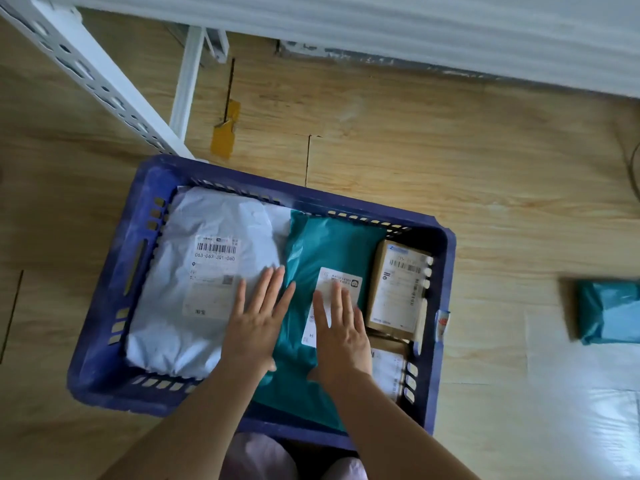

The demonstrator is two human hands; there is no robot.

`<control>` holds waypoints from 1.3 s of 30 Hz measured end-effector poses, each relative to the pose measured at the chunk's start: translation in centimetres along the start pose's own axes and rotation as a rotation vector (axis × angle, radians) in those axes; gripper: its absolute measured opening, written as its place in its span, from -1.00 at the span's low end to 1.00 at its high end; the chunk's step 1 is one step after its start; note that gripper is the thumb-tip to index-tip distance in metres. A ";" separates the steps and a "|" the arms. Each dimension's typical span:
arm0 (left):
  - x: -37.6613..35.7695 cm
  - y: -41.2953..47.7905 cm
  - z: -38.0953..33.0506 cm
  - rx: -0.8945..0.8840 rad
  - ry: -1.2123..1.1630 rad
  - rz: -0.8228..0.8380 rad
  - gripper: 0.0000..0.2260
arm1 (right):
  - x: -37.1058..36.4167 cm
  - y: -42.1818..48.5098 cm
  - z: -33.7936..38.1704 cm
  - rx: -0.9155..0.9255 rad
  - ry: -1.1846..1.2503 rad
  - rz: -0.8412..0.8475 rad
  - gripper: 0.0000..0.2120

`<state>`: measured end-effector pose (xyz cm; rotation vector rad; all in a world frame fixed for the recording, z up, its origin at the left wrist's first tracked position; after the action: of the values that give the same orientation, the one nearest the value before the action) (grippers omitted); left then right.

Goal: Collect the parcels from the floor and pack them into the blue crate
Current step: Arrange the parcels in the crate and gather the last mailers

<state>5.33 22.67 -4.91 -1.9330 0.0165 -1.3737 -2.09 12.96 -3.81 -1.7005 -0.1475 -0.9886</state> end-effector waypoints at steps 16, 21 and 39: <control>2.0 1.9 0.3 0.024 -0.028 0.235 -0.12 | 0.8 2.8 0.2 0.039 -0.013 0.124 0.23; 6.0 -0.6 -0.3 0.034 -0.011 0.313 0.02 | 5.0 -0.6 -1.7 0.061 0.190 0.043 -0.09; 32.4 -12.0 -9.7 -0.107 -0.277 -0.109 -0.49 | 23.7 -20.4 -13.5 -0.057 0.480 -0.152 -0.45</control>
<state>6.40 12.44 29.43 -2.2283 -0.1531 -1.1823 -5.33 0.58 27.75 -1.4711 0.0692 -1.4981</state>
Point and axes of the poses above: each hand's wrist, its own y-axis towards the middle knuckle, its own x-axis out of the back of the hand, z = x × y, the point moved 6 cm from there along y, towards the middle knuckle, and after that the axes turned 12 degrees about -x, right-handed, at the moved point
